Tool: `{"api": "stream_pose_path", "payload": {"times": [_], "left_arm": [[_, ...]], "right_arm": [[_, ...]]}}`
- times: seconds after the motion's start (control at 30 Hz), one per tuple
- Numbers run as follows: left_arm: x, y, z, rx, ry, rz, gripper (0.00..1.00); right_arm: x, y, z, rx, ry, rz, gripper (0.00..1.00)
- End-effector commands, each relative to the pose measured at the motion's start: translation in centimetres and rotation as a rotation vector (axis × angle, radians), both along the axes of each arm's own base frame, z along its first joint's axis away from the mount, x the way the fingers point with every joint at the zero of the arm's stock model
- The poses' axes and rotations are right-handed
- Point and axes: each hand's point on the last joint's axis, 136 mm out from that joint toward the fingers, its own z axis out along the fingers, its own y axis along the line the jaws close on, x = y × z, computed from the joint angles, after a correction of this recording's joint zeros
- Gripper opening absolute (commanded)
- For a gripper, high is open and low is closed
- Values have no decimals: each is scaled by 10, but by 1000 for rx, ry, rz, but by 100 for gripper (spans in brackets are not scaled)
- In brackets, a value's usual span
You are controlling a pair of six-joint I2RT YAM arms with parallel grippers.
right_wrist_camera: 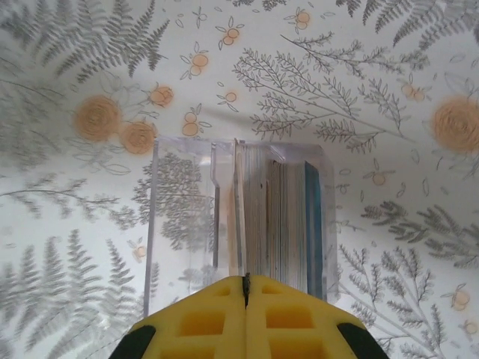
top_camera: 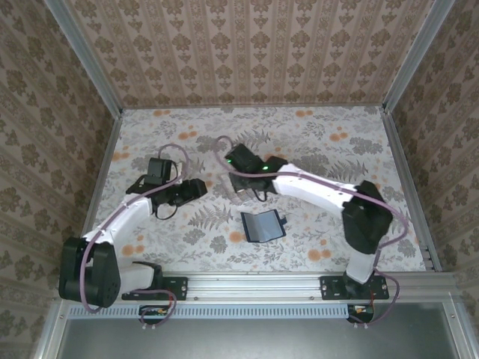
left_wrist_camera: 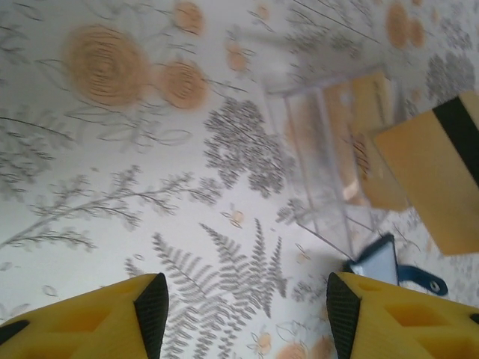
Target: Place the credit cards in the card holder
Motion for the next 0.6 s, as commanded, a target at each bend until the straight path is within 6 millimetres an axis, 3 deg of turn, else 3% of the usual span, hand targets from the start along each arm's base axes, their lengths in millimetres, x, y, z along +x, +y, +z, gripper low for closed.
{"api": "stream_pose_path", "payload": {"times": [0.0,0.23,0.43,0.57], "left_arm": [[-16,-24,19,-26,-33,-117,60],[-45,-77,9,-70,-36,-263,58],[-65,-114,-12,-36,10,-398,57],[-71,-124,-30,-12,50,-421,52]], "right_arm": [[-15,2,18,268,81,18,0],[-57,-53,5,584,204,54,0],[-87,-81,-42,649,299,27,0],[-100,-88,-63,686,362,27,0]]}}
